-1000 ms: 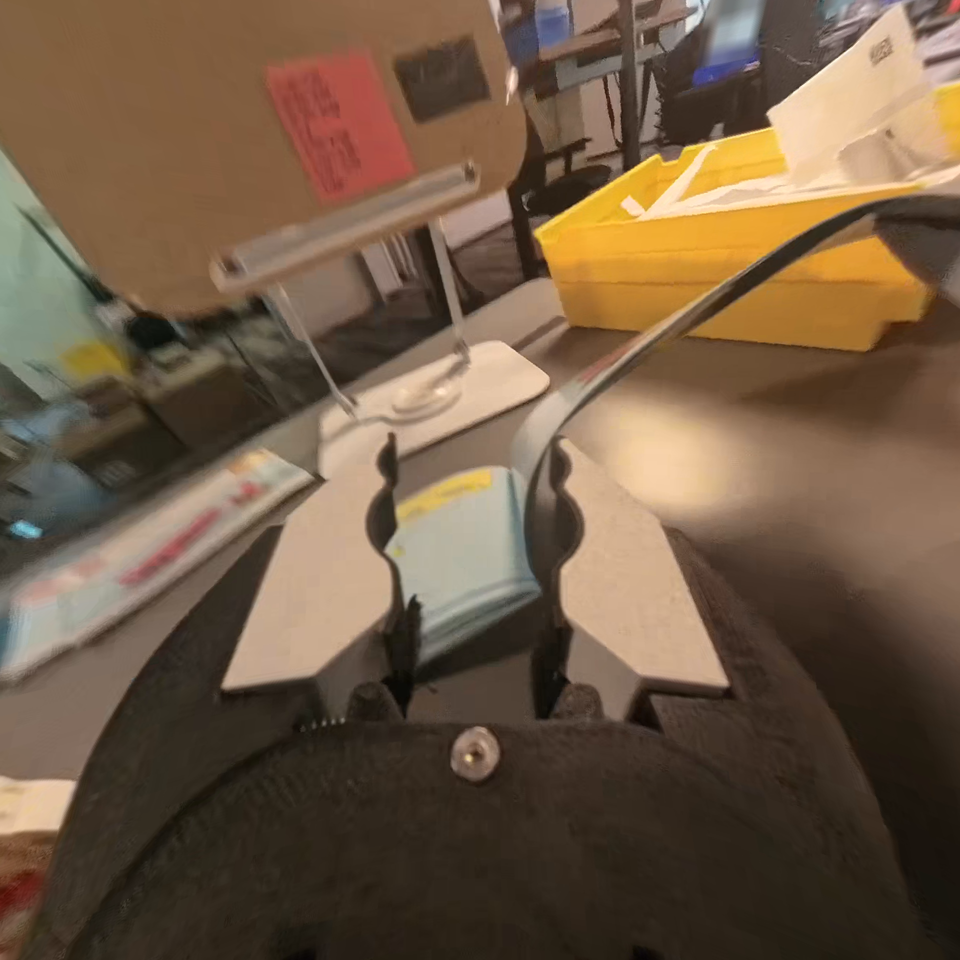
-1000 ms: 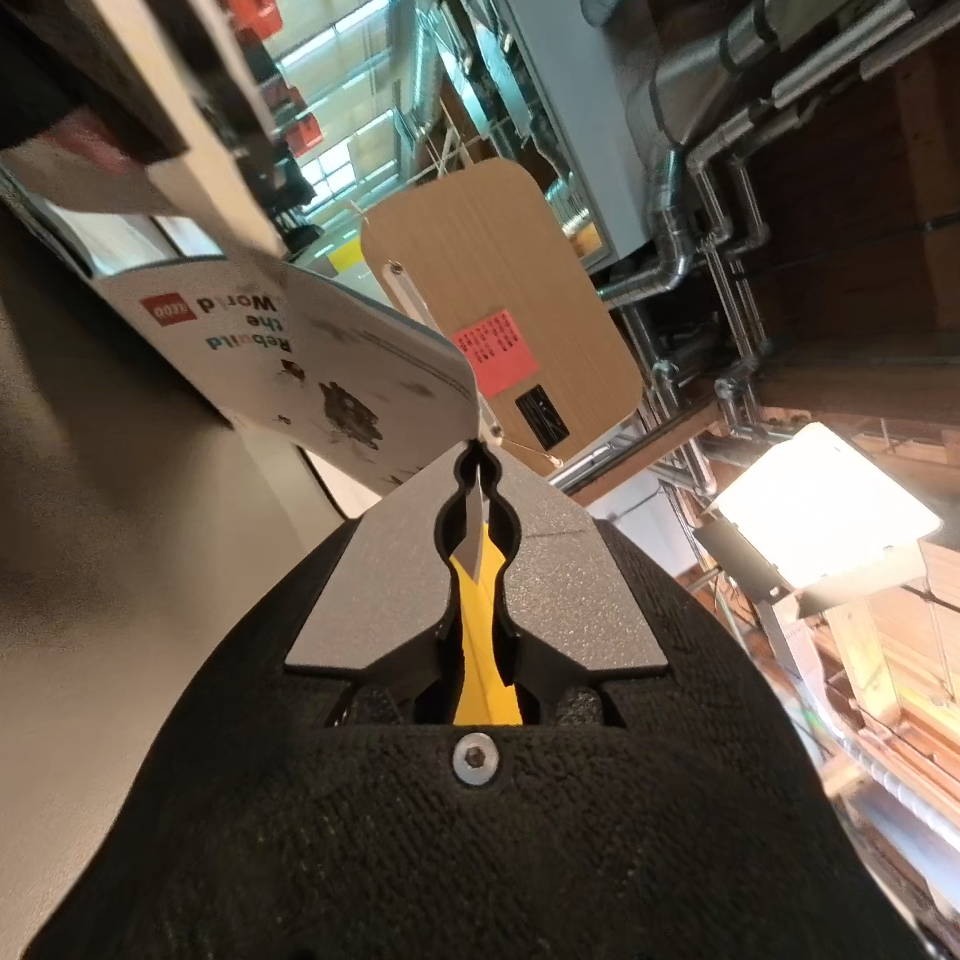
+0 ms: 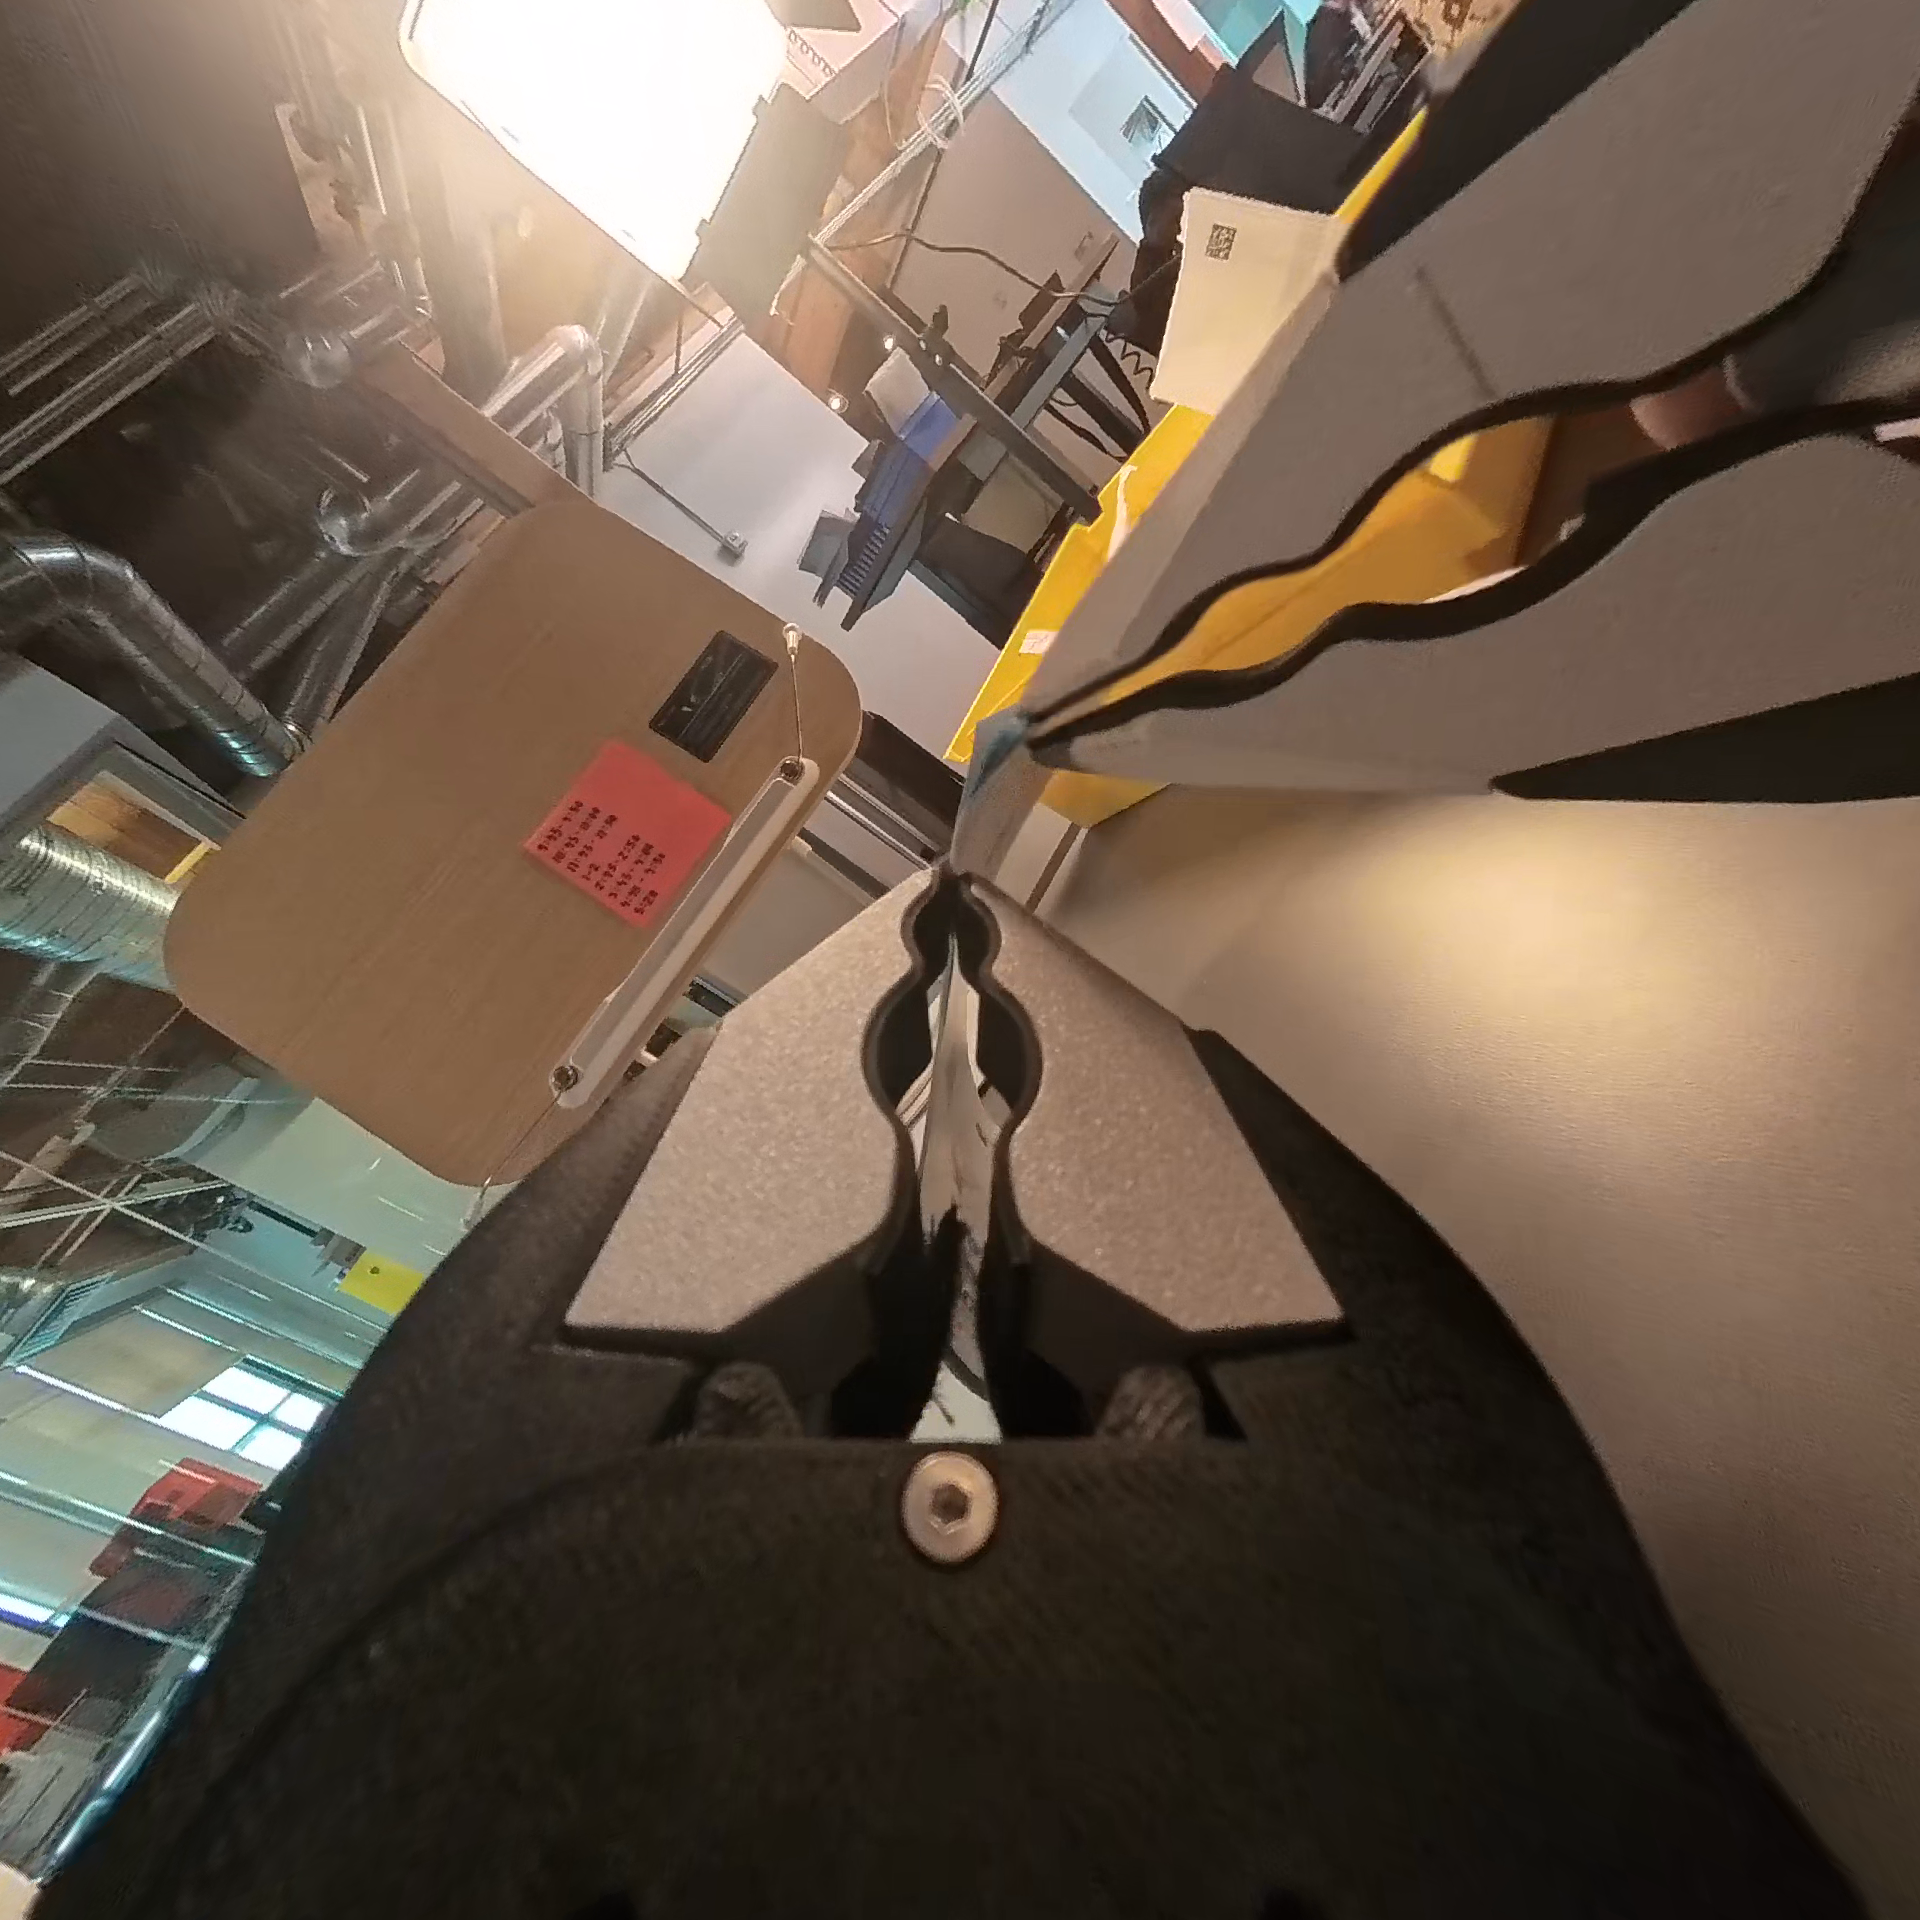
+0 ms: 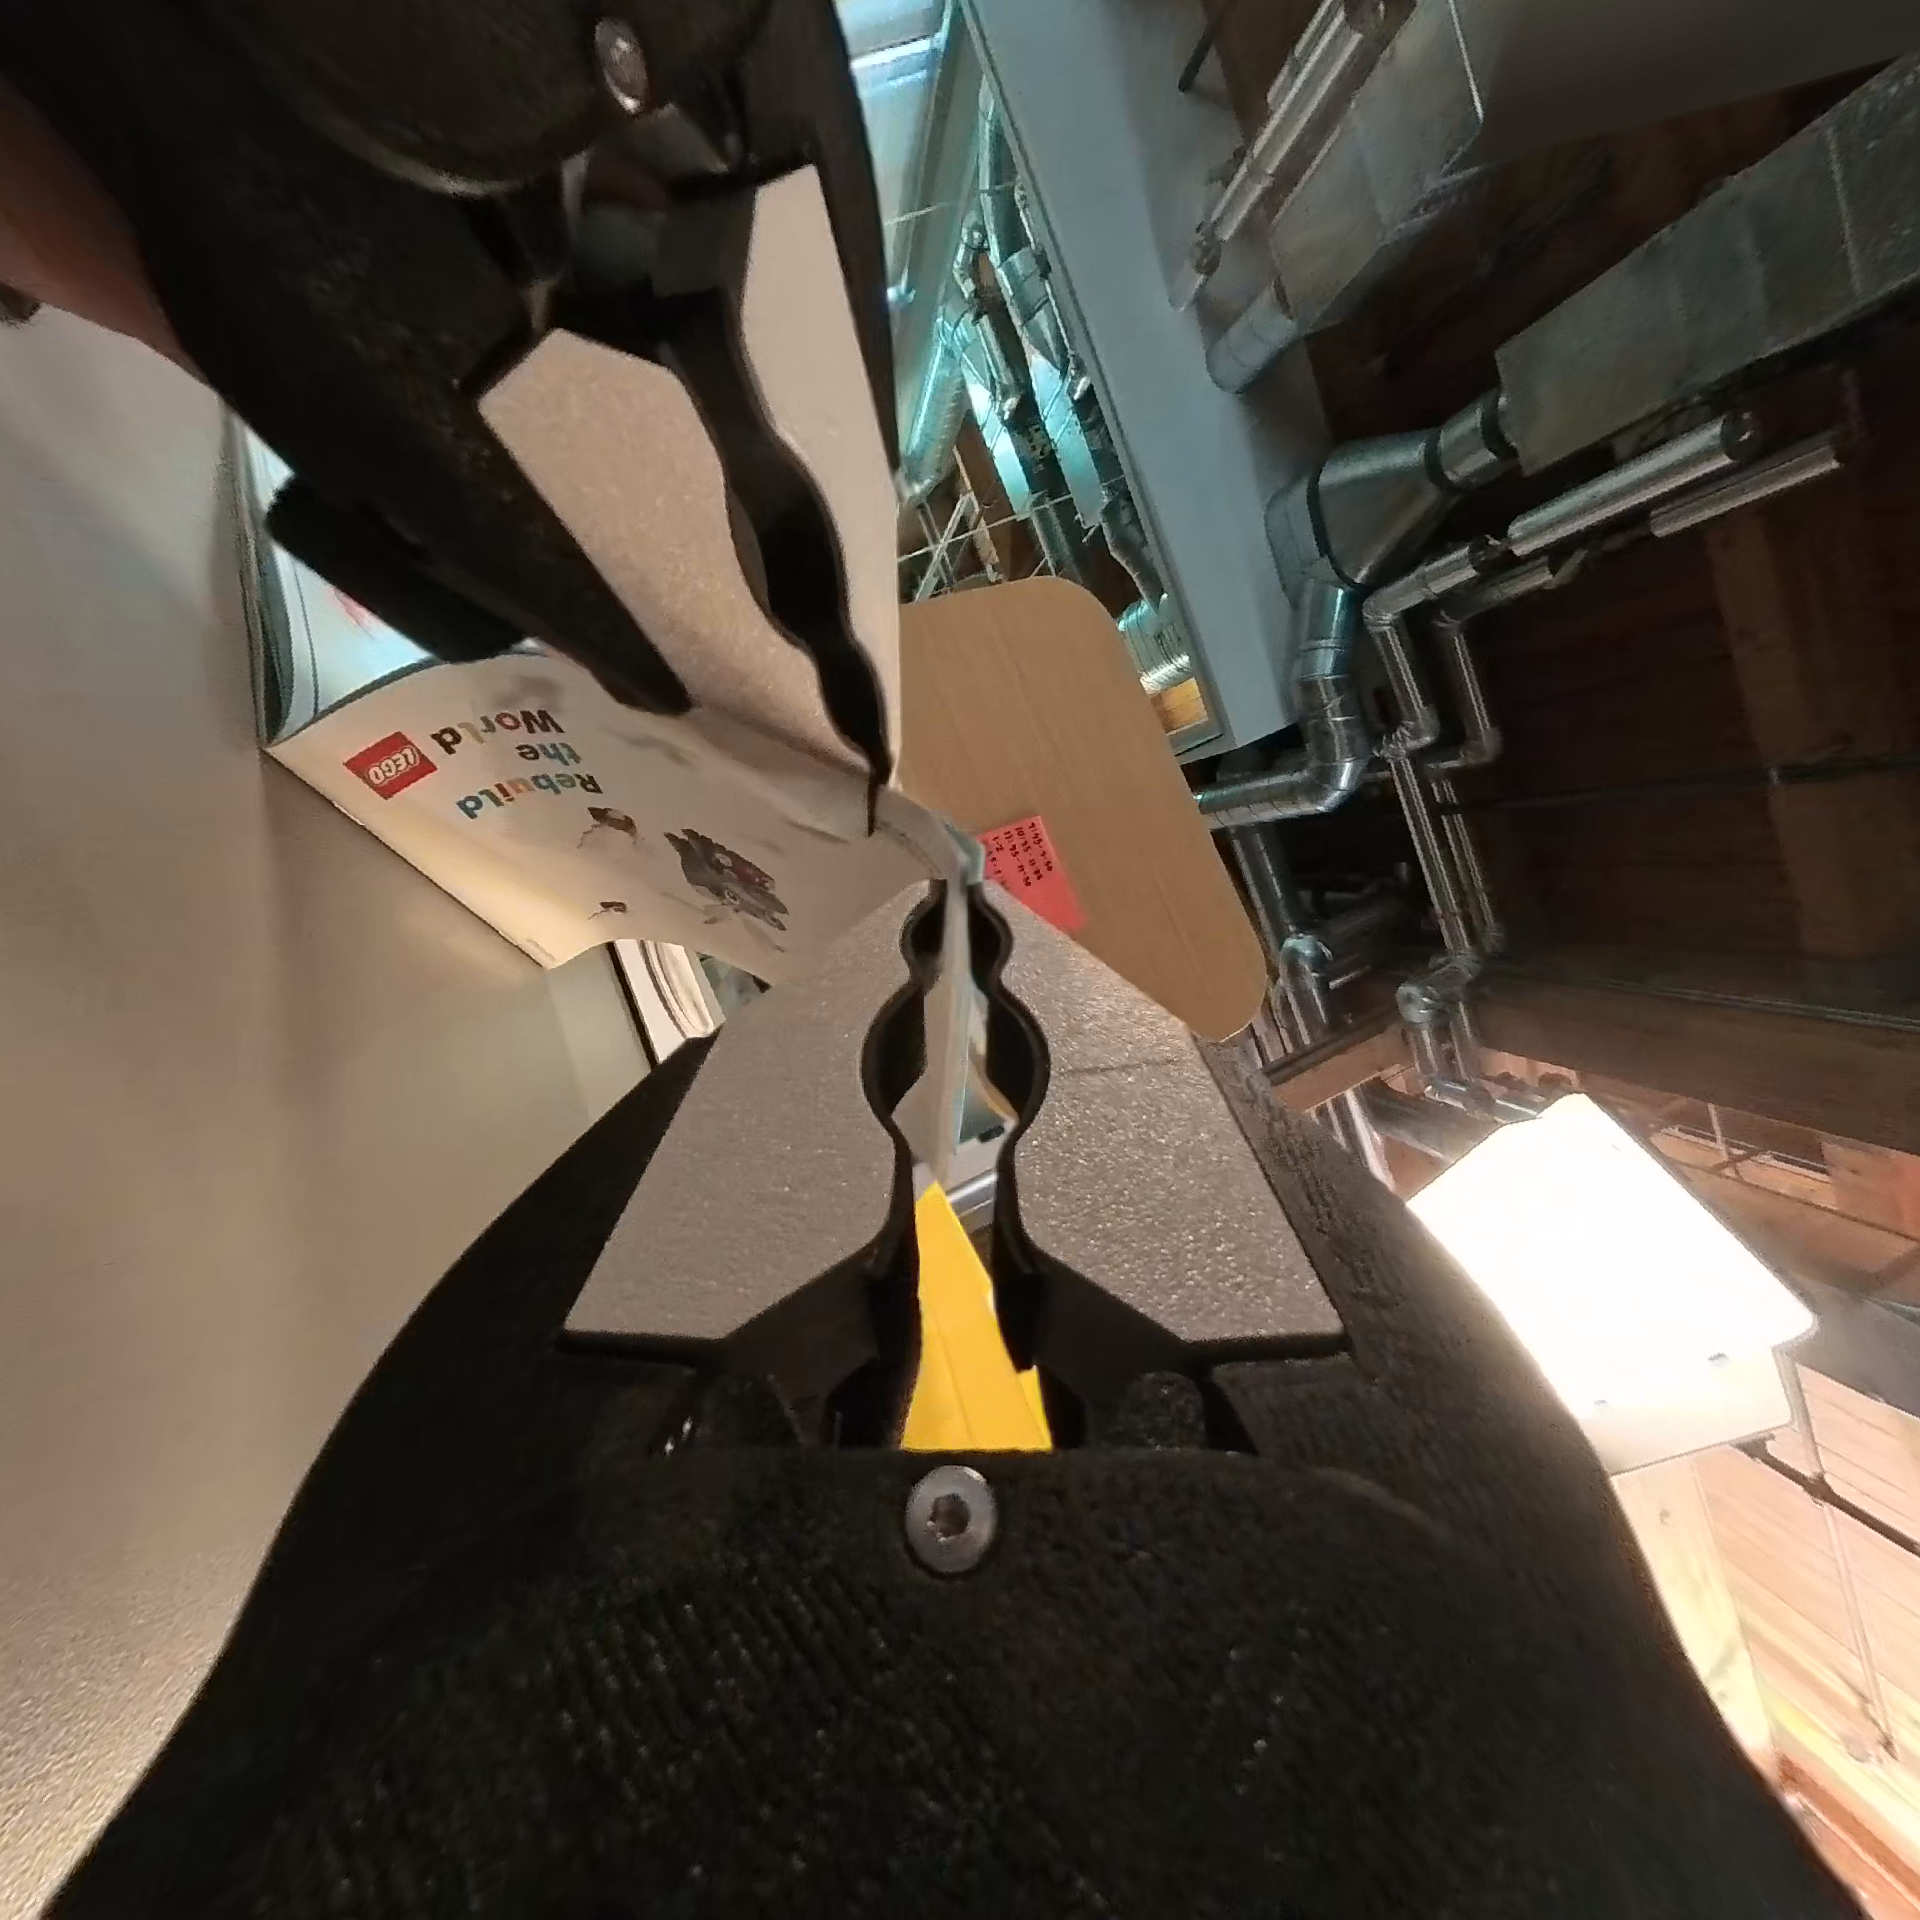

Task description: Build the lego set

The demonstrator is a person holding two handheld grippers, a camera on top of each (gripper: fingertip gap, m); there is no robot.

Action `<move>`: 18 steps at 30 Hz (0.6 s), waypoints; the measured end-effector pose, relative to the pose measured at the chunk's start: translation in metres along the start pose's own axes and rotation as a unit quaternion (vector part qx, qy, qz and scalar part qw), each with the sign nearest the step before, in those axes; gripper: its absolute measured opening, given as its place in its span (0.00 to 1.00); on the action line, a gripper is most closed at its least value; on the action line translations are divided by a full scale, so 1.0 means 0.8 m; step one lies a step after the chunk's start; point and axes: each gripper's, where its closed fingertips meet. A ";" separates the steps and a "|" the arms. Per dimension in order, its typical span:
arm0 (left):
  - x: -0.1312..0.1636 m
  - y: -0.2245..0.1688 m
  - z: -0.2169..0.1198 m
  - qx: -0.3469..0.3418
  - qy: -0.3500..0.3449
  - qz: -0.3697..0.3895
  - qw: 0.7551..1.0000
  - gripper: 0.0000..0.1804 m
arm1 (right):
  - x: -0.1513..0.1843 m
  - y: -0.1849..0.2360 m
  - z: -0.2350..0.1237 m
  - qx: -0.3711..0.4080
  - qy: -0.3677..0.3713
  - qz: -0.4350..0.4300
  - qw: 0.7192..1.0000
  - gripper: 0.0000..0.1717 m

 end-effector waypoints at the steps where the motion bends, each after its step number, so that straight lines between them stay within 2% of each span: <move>1: 0.000 -0.001 0.000 0.000 0.001 0.001 1.000 0.00 | -0.001 -0.001 0.000 0.001 -0.001 0.002 1.000 0.03; 5: -0.001 -0.003 0.001 0.003 -0.001 0.002 1.000 0.00 | -0.003 0.000 -0.001 0.001 -0.003 0.004 1.000 0.07; 18: 0.001 -0.005 0.001 0.007 0.002 0.001 1.000 0.00 | -0.007 0.019 0.000 -0.008 -0.007 -0.007 1.000 0.10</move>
Point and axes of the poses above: each gripper's, where its closed fingertips meet, z out along the fingers, x out of its underside, y = z × x across the jaws, and after that the axes turned 8 degrees about x, right-handed
